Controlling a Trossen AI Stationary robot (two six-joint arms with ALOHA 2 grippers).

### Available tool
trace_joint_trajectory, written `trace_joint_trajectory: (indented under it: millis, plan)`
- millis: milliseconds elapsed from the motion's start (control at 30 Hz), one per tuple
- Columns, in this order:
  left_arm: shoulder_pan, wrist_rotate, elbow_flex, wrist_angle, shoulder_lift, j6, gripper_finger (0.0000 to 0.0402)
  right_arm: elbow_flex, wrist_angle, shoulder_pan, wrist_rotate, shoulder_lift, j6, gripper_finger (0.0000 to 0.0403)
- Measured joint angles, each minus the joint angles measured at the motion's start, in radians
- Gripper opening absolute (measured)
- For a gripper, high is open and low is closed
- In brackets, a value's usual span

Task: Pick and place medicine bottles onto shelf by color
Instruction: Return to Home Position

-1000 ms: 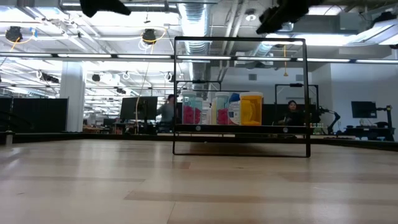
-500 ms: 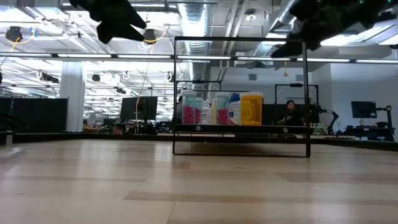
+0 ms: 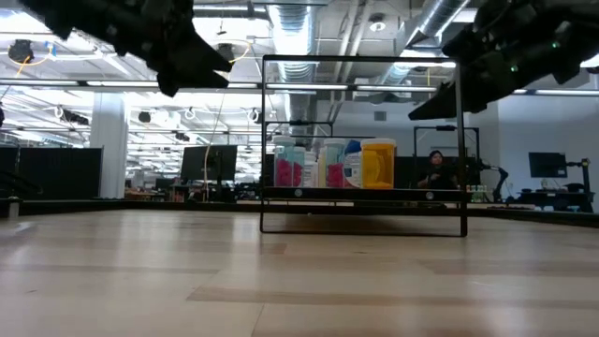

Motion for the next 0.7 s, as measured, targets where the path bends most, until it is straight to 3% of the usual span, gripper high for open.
trace_joint_trajectory:
  millis: [367,700]
  plan:
    - [0.0,0.035,-0.26,0.452,0.0,0.001,0.0198,-0.113,0.183,0.02,0.0,0.0,0.031,0.0229]
    - [-0.001,0.118,-0.34,0.543,0.0,-0.006,0.0198,-0.214,0.316,0.03,0.026,0.0,0.096,0.0228]
